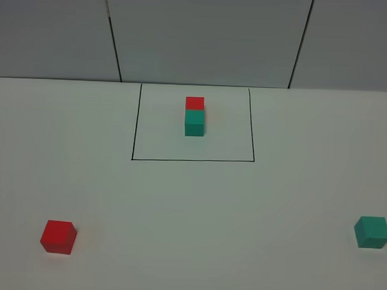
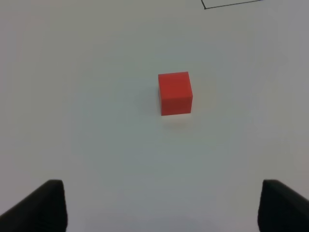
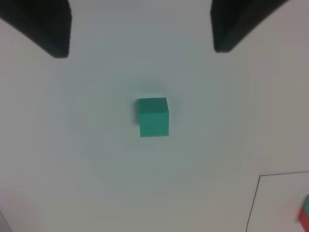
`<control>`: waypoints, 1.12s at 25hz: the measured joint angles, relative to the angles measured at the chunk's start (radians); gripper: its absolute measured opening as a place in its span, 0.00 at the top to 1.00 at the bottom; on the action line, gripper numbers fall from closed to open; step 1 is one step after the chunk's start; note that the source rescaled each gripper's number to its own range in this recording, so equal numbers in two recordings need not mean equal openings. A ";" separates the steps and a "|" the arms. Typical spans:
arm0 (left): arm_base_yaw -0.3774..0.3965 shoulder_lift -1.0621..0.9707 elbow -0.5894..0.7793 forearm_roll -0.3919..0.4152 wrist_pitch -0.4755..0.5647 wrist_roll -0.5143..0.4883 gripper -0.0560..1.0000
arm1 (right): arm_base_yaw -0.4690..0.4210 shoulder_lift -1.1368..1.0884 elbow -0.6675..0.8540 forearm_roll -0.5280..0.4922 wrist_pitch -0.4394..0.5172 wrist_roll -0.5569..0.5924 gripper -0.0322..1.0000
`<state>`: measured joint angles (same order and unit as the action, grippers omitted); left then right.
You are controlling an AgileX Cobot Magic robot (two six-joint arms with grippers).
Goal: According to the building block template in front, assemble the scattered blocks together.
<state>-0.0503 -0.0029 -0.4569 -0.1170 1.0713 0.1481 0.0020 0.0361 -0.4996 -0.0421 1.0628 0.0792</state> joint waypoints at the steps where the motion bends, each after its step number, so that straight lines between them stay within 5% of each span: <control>1: 0.000 0.000 0.000 0.000 0.000 0.000 0.12 | 0.000 0.000 0.000 0.000 0.000 0.000 0.43; 20: 0.000 0.000 0.000 0.002 -0.003 0.000 0.12 | 0.000 0.000 0.000 0.000 0.000 0.000 0.43; 28: 0.000 0.065 -0.016 0.048 -0.147 -0.004 0.12 | 0.000 0.000 0.000 0.000 0.000 0.000 0.43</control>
<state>-0.0503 0.0625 -0.4730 -0.0695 0.9248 0.1441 0.0020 0.0361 -0.4996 -0.0421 1.0628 0.0792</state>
